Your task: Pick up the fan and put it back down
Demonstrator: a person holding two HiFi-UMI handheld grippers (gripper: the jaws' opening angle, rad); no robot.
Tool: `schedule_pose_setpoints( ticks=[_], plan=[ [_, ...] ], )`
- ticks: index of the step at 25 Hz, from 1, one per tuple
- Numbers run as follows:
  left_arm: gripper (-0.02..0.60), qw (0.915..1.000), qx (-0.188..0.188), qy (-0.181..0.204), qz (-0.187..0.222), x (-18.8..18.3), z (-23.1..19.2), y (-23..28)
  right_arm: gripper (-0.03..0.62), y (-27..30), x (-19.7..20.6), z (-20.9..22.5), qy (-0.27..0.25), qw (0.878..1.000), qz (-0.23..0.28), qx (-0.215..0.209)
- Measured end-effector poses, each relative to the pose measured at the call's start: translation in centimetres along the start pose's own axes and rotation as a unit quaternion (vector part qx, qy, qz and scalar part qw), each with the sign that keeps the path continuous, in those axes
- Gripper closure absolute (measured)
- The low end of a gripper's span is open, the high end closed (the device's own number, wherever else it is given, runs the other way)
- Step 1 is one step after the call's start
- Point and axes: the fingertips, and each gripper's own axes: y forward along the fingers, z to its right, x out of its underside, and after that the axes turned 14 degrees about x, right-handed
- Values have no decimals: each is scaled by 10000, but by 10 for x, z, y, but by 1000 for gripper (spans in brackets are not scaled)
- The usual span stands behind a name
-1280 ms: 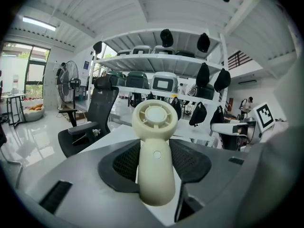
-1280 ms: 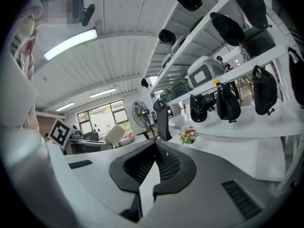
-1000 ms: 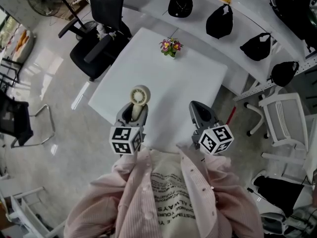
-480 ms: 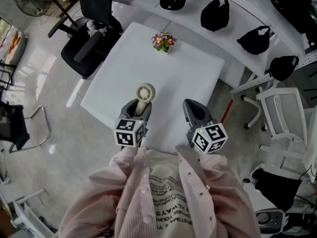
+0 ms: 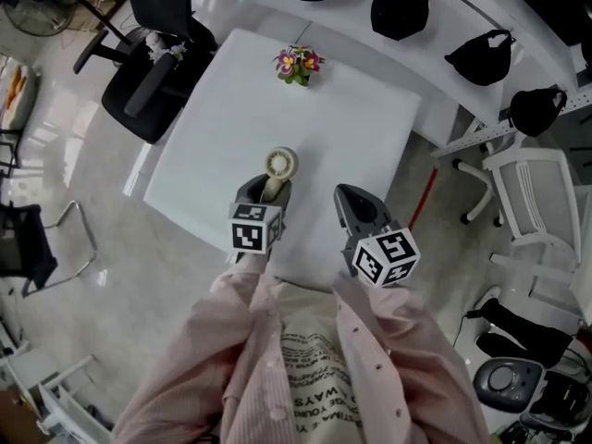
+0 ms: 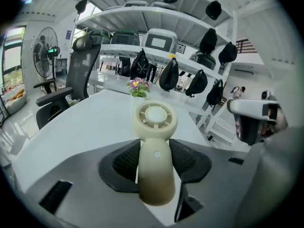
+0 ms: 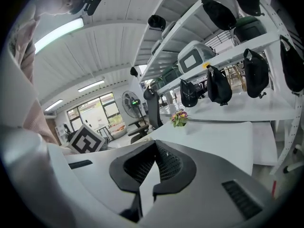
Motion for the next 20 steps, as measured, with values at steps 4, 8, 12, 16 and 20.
schedule_pose_setpoints(
  ticks=[4, 8, 12, 16, 20],
  plan=[
    [399, 9995, 51, 26, -317, 15, -4, 18, 595, 1, 5, 3, 74, 9999, -38, 93],
    [399, 9976, 80, 85, -677, 31, -9, 36, 595, -1, 10, 7, 124, 9997, -76, 191],
    [399, 9953, 40, 72, -965, 44, -15, 50, 595, -4, 16, 13, 175, 9993, -120, 296],
    [399, 9925, 20, 80, -1219, 52, -14, 56, 595, -9, 21, 18, 221, 9989, -170, 388],
    [399, 9886, -57, 126, -1502, 63, -15, 58, 595, -10, 25, 20, 229, 9988, -201, 381]
  ],
)
